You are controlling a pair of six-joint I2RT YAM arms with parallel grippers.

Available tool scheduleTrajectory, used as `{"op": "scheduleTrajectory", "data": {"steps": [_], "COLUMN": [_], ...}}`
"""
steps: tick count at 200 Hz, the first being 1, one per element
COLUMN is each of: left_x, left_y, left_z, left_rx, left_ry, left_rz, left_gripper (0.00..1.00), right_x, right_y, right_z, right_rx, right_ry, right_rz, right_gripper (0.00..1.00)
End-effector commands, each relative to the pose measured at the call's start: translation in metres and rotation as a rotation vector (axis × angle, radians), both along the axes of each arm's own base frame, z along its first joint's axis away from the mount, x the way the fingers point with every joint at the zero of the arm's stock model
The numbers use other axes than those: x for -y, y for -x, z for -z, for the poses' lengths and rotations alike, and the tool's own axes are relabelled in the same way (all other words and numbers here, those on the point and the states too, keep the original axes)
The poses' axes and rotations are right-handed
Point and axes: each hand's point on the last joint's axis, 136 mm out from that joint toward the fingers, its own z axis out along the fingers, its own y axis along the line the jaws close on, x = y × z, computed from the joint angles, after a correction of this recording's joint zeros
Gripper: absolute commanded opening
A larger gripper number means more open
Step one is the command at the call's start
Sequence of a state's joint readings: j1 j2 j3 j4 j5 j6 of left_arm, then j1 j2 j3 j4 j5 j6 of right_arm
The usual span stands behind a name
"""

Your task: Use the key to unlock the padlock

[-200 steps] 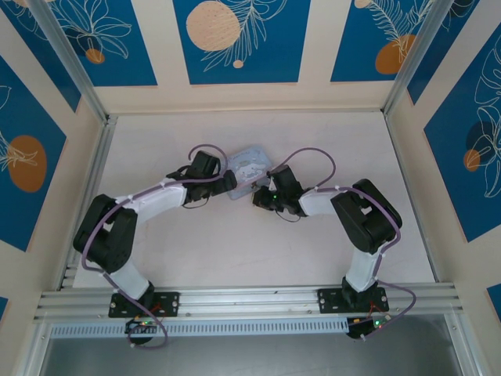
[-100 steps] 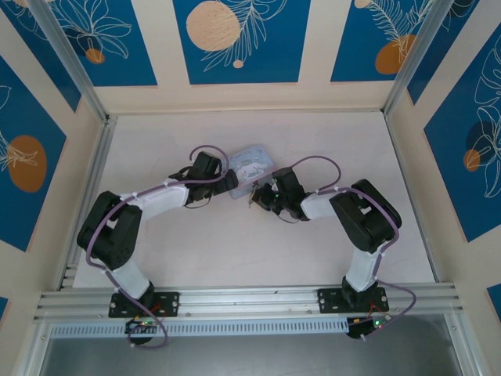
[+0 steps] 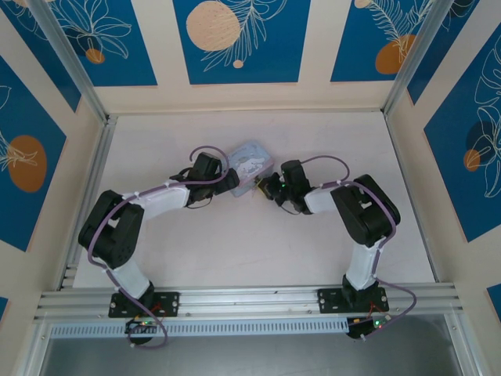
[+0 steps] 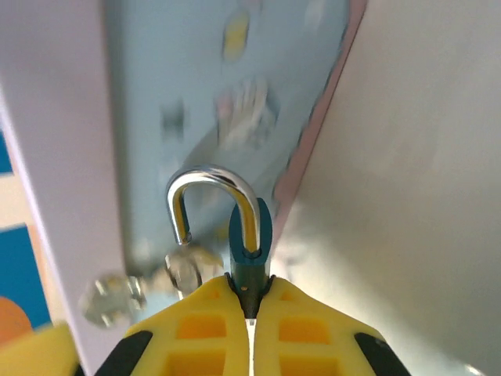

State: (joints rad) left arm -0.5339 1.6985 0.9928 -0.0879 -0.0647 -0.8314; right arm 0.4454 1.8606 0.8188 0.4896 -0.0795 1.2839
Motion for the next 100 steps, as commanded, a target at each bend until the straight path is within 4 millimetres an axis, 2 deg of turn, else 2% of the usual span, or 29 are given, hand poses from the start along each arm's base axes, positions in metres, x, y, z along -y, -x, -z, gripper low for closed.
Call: {"op": "scheduleTrajectory", "data": {"steps": [1,19,36,68,100], "left_x": [-0.017,-0.018,-0.017,-0.014,-0.008], "left_y": [0.027,0.026,0.025,0.021,0.016], "left_z": [0.041,0.041,0.04,0.031,0.005], "left_rx": [-0.152,-0.153,-0.15,-0.134,-0.088], "left_ry": [-0.095,-0.1,-0.097,-0.097,-0.068], "left_rz": [0.002,-0.002,-0.001,0.017,0.046], "left_gripper": [0.99,0.99,0.99,1.0,1.0], "right_x": [0.014,0.019,0.026,0.037,0.047], "right_y": [-0.025,-0.023,-0.012,0.023,0.057], "right_z": [-0.015,-0.02,-0.021,-0.016,-0.013], "right_rx": [0.022,0.028,0.035,0.02,0.001], "right_ry": [-0.041,-0.039,-0.027,-0.014,0.011], "right_rz": [0.033,0.002,-0.019,-0.056,-0.087], "right_gripper": [0.0,0.0,0.0,0.0,0.0]}}
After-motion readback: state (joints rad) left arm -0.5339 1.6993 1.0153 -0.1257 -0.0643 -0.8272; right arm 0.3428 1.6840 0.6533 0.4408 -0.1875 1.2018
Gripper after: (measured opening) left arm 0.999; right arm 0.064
